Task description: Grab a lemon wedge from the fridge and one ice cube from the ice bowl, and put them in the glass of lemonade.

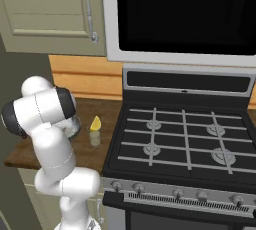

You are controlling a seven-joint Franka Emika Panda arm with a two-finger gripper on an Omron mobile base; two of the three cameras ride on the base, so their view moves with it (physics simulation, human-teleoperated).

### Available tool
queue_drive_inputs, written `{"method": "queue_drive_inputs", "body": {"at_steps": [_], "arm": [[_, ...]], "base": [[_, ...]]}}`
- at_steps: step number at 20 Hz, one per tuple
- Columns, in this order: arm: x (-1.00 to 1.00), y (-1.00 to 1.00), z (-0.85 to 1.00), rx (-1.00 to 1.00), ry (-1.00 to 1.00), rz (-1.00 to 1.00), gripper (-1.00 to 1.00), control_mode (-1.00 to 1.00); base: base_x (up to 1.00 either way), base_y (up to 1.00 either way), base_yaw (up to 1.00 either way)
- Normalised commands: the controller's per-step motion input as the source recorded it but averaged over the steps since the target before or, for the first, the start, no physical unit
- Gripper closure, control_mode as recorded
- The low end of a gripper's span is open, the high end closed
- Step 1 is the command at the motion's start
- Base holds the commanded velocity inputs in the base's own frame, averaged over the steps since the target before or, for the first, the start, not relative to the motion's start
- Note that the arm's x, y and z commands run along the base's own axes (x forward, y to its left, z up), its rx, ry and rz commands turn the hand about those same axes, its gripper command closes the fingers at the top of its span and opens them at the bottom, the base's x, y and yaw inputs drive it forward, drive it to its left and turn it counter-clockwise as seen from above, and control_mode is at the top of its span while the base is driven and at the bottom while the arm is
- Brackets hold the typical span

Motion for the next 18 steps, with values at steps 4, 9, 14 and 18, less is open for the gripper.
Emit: {"method": "queue_drive_inputs", "body": {"at_steps": [4,9,14,18], "arm": [[0.22,-0.08,0.20,0.00,0.00,0.00,-1.00,-1.00],[-0.42,-0.13,0.01,0.01,-0.01,0.00,-1.00,-1.00],[-0.47,-0.12,0.00,0.02,-0.11,0.00,-1.00,-1.00],[0.07,-0.19,-0.01,0.00,0.00,0.00,-1.00,-1.00]], "base": [[0.00,0.00,0.00],[0.00,0.00,0.00],[0.00,0.00,0.00],[0.00,0.00,0.00]]}}
